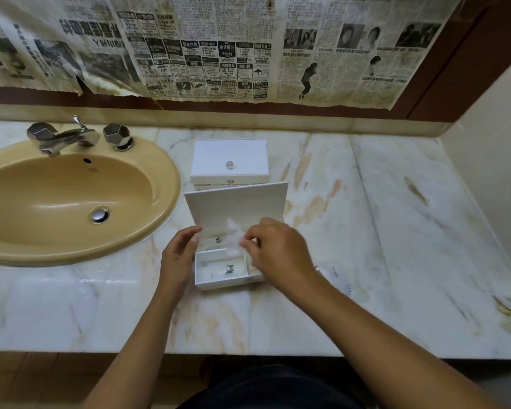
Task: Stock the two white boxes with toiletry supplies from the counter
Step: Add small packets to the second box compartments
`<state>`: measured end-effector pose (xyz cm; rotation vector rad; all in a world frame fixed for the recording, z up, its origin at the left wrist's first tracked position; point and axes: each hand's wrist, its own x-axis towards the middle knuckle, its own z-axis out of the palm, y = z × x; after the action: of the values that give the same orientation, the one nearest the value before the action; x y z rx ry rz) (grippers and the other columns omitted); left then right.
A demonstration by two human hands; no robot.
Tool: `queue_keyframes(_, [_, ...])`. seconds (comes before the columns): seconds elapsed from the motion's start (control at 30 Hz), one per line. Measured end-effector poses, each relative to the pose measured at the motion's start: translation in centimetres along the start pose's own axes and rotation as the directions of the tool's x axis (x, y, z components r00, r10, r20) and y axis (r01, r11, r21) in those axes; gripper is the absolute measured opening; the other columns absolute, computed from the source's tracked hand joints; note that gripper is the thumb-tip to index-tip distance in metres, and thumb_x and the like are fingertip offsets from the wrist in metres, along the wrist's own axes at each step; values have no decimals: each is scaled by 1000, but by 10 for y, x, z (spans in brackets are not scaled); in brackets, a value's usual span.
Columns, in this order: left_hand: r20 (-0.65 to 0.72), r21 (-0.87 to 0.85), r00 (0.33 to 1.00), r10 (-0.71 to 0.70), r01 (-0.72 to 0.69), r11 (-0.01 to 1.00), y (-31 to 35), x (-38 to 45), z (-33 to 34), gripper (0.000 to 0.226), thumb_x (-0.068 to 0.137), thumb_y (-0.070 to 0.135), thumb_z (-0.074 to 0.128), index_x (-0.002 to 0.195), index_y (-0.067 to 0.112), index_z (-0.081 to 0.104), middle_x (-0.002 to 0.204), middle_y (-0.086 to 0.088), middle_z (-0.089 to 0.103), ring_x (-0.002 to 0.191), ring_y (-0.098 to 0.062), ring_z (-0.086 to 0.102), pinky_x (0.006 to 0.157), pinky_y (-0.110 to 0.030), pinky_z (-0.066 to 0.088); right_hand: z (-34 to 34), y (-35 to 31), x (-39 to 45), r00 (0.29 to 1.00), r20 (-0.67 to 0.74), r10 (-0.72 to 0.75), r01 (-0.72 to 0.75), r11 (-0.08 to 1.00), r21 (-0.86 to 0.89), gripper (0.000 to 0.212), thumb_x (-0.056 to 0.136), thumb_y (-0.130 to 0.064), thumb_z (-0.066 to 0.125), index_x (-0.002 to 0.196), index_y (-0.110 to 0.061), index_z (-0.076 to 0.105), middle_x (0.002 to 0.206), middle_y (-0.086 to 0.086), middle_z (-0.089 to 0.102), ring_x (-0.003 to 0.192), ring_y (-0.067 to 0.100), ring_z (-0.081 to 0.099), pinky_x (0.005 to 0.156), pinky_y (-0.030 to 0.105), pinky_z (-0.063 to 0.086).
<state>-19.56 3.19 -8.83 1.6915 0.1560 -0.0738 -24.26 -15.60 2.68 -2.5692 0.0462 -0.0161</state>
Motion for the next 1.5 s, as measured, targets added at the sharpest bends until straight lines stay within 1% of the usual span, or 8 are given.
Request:
queue_keyframes(0.13, [-8,19,1000,4,-4,1000,2,0,0,24,99,9,50,104,27,65,107,12,67,92,7,61,81,-13,47,28,-21,1,980,75,-186,192,979,-74,23,92,-26,57,86,-11,72,83,6,64,76,29,61,62,32,41])
queue_keyframes(0.3, [-2,37,1000,4,-4,999,2,0,1,23,100,10,49,110,22,65,109,14,65,90,15,59,73,-2,44,54,-24,7,958,152,-242,271,940,-208,19,78,0,66,62,-8,59,62,10,55,53,29,54,51,28,35])
queue_keyframes(0.57, [5,79,1000,23,-23,997,0,1,-1,20,100,13,51,112,20,65,111,11,64,98,15,57,79,2,40,73,-24,15,933,309,-186,256,944,-206,12,89,-1,54,89,-1,66,90,19,65,81,34,62,65,31,37])
queue_keyframes(0.77, [12,121,1000,26,-27,992,-1,2,-2,21,101,16,50,115,19,65,113,8,64,103,6,57,81,1,39,76,-24,15,890,444,-102,182,973,-140,19,97,-15,52,101,0,63,102,21,61,92,37,60,69,32,37])
queue_keyframes(0.93, [11,106,1000,28,-29,994,-1,2,-2,20,100,13,51,111,21,66,111,11,65,100,13,57,81,1,40,68,-27,6,900,391,-194,266,954,-138,40,100,-35,44,103,-1,66,107,17,59,101,31,53,75,36,39])
queue_keyframes(1.07, [13,108,999,29,-30,994,-2,2,-2,20,100,13,51,112,19,66,111,12,65,98,14,57,81,1,40,74,-22,-3,818,567,-96,223,962,-160,61,95,-57,38,107,-4,64,112,16,58,106,28,51,82,39,42])
queue_keyframes(1.3, [10,87,1000,26,-27,996,0,2,-1,19,100,12,52,111,18,66,112,11,65,99,13,57,82,0,40,68,-28,-6,864,484,-137,246,955,-169,58,95,-56,40,108,-4,63,109,14,59,102,28,53,81,40,43])
queue_keyframes(1.5, [22,57,1000,12,-13,998,-1,1,-3,20,100,14,52,110,22,66,113,10,66,106,3,59,89,-12,43,70,-23,-10,811,573,-122,263,950,-171,66,92,-65,37,114,-6,58,118,16,59,107,30,54,83,42,45])
